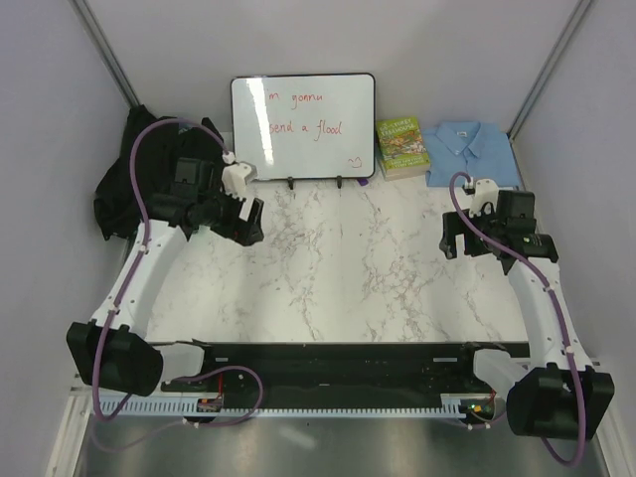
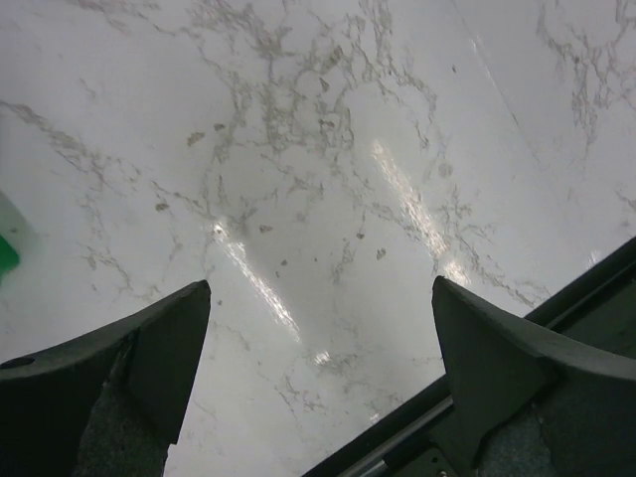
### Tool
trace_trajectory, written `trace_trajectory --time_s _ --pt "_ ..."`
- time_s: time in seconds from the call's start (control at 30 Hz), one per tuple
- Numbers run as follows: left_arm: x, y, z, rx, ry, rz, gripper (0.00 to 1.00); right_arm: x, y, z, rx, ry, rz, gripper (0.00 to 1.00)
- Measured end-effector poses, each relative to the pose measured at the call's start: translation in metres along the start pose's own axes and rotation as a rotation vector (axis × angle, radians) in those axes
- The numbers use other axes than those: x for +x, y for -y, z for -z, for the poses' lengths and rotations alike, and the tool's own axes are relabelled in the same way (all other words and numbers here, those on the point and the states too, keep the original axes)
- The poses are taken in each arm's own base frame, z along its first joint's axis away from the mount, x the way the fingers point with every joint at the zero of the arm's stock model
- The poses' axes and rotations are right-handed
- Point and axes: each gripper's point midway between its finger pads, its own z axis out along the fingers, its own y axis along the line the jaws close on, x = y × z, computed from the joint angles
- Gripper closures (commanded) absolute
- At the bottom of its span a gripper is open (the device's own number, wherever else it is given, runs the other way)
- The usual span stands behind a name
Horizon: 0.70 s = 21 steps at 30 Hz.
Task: Fold and stack the long sleeve shirts
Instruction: Grab the shirt from the pile
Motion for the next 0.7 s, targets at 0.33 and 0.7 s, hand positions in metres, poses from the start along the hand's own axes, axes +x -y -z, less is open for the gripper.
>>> trace_trajectory --time_s 0.33,0.7 --pt "-0.099 -0.094 0.035 -0.223 0.19 0.081 0.01 0.007 0.0 -0.014 -0.022 -0.051 -0.024 0.02" --pt "-0.124 -0.301 0.028 -0.472 0.224 0.248 0.01 0.004 0.001 -0.02 -0.028 -0.052 -0.031 0.02"
